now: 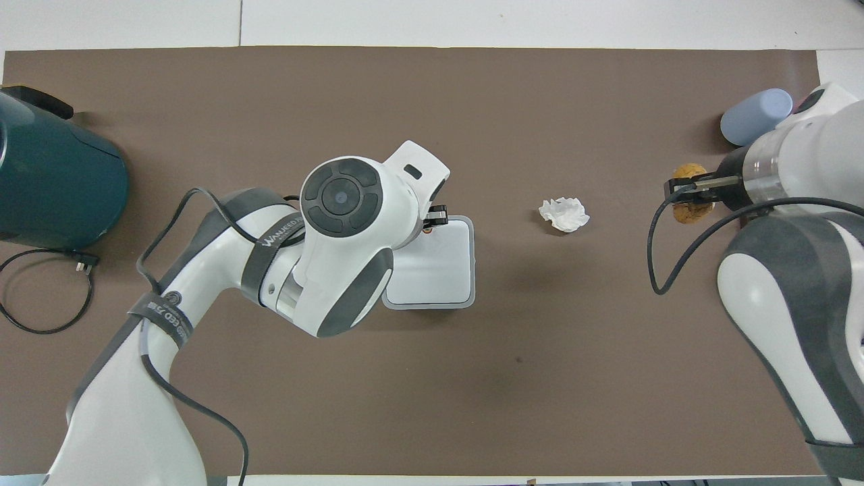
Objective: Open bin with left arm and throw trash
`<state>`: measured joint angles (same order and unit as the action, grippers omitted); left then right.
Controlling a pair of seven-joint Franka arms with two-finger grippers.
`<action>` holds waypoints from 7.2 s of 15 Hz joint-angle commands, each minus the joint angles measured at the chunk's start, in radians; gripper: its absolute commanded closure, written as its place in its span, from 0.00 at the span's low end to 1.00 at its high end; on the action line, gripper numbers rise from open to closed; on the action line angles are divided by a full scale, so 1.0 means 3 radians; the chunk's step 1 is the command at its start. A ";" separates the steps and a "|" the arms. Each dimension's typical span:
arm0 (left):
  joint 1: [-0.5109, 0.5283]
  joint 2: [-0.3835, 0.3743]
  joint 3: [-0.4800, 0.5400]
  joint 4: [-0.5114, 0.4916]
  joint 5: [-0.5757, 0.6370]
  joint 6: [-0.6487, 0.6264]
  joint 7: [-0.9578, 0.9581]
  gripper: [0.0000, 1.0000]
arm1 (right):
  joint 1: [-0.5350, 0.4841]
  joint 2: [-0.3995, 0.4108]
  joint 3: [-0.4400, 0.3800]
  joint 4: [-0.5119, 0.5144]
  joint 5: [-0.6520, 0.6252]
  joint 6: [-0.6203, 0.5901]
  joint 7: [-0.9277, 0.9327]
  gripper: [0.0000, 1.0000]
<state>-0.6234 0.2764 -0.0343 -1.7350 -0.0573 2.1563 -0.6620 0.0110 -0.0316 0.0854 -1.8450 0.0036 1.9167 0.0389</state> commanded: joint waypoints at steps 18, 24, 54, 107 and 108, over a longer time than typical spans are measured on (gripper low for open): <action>0.1347 -0.0287 0.0043 -0.0807 -0.0203 0.0312 0.0181 0.00 | 0.1578 0.0580 0.0125 0.0571 0.0469 0.0151 0.2396 1.00; 0.1321 -0.0155 0.0053 -0.0838 0.0108 0.0370 -0.2252 0.00 | 0.1625 0.0550 0.0125 0.0459 0.0469 0.0125 0.2402 1.00; 0.1362 0.0198 0.0043 -0.0849 0.0391 0.0789 -0.4364 1.00 | 0.0357 0.0529 0.0114 -0.0967 0.0198 0.1787 -0.0154 0.00; 0.1458 -0.0241 -0.1297 -0.0313 -0.0065 0.0070 -0.0734 0.00 | 0.0755 0.0013 0.0252 -0.0145 0.0228 0.0242 0.1143 1.00; 0.1550 -0.0241 -0.1297 -0.0170 -0.0065 -0.0084 -0.0703 0.00 | 0.0837 0.0044 0.0252 -0.0129 0.0228 0.0273 0.1235 1.00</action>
<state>-0.2242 0.2320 -0.4261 -1.8431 -0.0566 2.2269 -0.9054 0.2356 -0.0499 0.1602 -1.9050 0.0629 1.9746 0.3653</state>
